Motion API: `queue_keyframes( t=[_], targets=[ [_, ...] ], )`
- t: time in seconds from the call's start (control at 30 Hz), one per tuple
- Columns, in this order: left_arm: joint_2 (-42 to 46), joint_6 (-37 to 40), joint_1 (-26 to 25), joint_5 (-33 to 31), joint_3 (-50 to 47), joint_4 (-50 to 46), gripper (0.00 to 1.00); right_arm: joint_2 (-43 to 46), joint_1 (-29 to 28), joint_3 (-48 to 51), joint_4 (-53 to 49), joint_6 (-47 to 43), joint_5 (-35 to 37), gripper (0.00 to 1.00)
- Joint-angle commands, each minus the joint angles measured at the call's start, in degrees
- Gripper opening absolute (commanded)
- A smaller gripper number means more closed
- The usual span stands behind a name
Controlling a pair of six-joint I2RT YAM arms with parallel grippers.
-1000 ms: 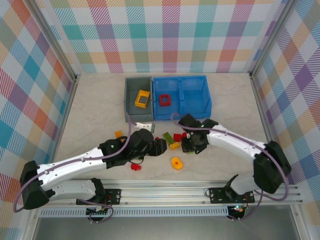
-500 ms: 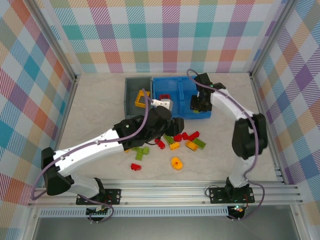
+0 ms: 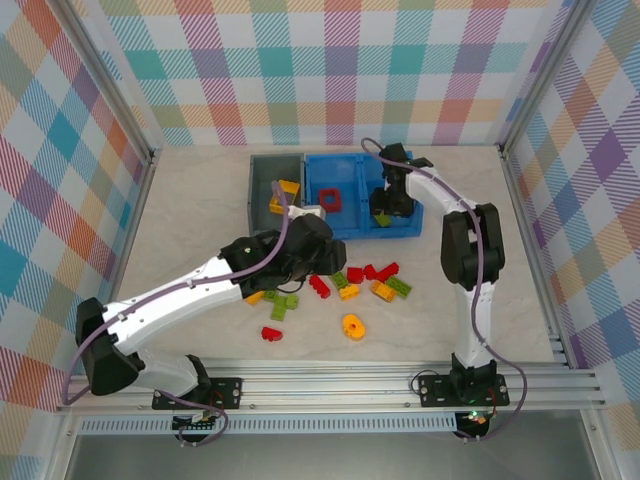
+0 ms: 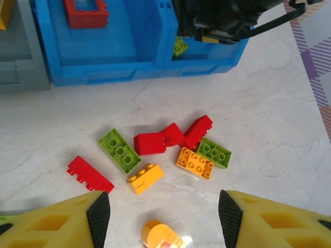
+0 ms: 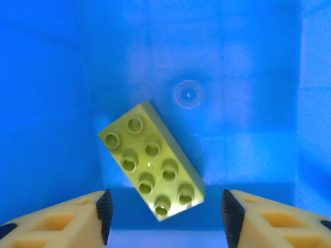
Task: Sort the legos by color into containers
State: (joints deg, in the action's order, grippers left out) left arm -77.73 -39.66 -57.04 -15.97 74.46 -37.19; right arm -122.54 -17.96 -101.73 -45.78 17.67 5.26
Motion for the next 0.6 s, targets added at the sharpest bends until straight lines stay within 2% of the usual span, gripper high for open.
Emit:
queue_keyframes(
  t=[0.0,0.13,0.27,0.33,0.4,0.47,0.57],
  targets=[
    [5.0,-0.2,1.6,2.2,-1.9,-1.2,0.60,9.3,-0.1,1.2,-0.5,-0.5,-1.2,0.59],
    [10.0,0.9,4.2,6.4,-4.3,0.0,0.60,19.6,-1.2,7.6,1.6,-0.4,-2.2,0.57],
    [14.4,-0.5,10.9,4.5,-5.8,-7.2,0.63,34.1,-5.6,20.9,7.5,0.2,-4.6,0.57],
    [13.8,-2.0,17.4,4.8,-6.5,-13.7,0.65,41.4,-10.2,28.5,11.9,0.4,-6.9,0.58],
    [12.6,-2.1,24.5,6.9,-9.3,-16.3,0.67,48.3,-17.4,35.9,16.1,0.3,-7.5,0.60],
    [11.2,-1.4,30.6,10.2,-13.4,-14.1,0.70,52.9,-24.3,41.8,20.2,1.5,-8.0,0.63],
    [7.2,1.3,35.7,12.6,-17.1,-8.9,0.74,57.2,-33.3,48.9,26.2,3.6,-7.5,0.67]
  ],
)
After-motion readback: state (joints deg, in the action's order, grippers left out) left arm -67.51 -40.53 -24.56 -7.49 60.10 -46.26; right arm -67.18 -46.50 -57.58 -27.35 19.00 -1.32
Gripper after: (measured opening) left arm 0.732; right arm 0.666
